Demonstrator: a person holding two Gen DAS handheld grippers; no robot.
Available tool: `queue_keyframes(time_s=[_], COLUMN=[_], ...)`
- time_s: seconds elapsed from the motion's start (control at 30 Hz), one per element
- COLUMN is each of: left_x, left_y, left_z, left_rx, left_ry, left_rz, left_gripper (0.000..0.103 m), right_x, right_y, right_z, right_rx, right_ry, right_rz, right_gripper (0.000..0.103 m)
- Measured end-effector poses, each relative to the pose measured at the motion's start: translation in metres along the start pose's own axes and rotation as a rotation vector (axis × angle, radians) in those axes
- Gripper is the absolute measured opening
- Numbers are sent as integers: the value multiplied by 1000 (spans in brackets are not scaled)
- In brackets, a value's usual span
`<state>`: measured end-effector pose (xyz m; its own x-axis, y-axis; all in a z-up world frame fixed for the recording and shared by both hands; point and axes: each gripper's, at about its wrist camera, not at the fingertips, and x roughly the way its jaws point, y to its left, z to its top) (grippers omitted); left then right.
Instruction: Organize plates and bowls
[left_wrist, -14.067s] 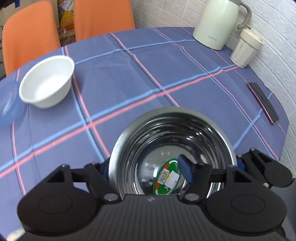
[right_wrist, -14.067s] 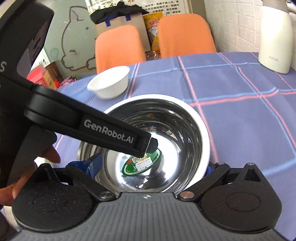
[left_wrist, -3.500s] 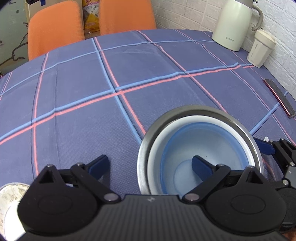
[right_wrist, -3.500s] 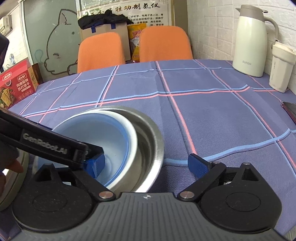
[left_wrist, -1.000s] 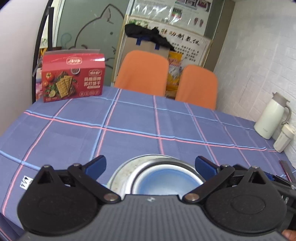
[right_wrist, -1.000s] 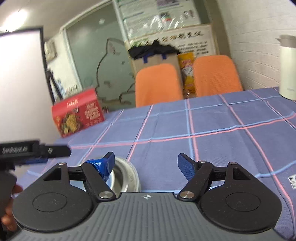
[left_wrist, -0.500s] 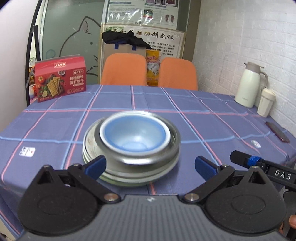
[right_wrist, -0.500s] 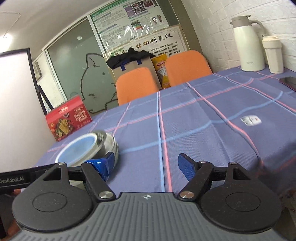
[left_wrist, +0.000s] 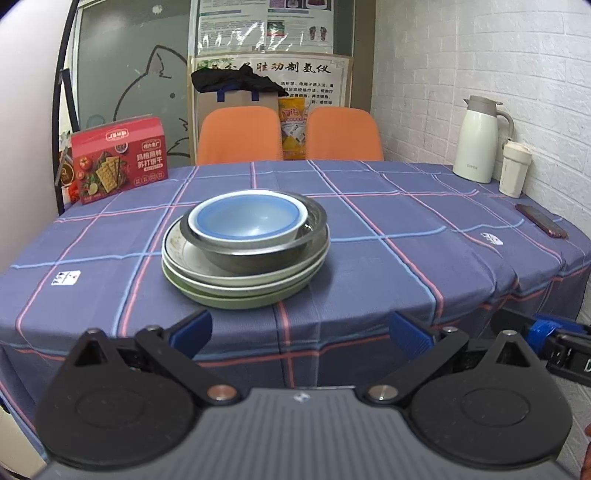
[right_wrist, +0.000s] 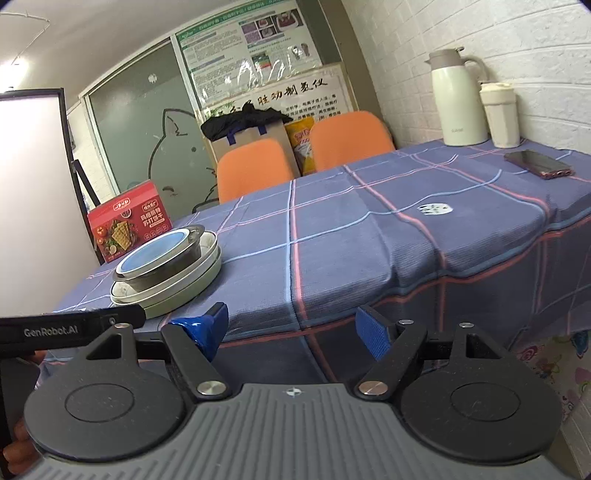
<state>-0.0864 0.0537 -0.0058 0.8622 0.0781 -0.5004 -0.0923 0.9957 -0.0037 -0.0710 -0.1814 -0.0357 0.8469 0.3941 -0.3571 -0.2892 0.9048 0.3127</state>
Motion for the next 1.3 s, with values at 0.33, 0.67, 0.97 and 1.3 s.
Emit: queue_keyframes(time_s=[0.33, 0.67, 0.97, 1.3], left_x=[-23, -26, -27, -38], left_y=[-10, -5, -4, -3], left_z=[-16, -21, -22, -21], left_rx=[29, 10, -2, 4], left_ry=[-31, -37, -48, -130], left_rz=[-1, -5, -7, 30], left_gripper=[102, 102, 102, 102], right_x=[-21, -16, -18, -14], right_y=[22, 31, 32, 31], right_z=[-4, -10, -12, -10], right_rx=[-87, -111, -111, -114], right_ry=[-50, -20, -21, -3], right_rz=[45, 70, 75, 83], right_gripper=[63, 63, 64, 64])
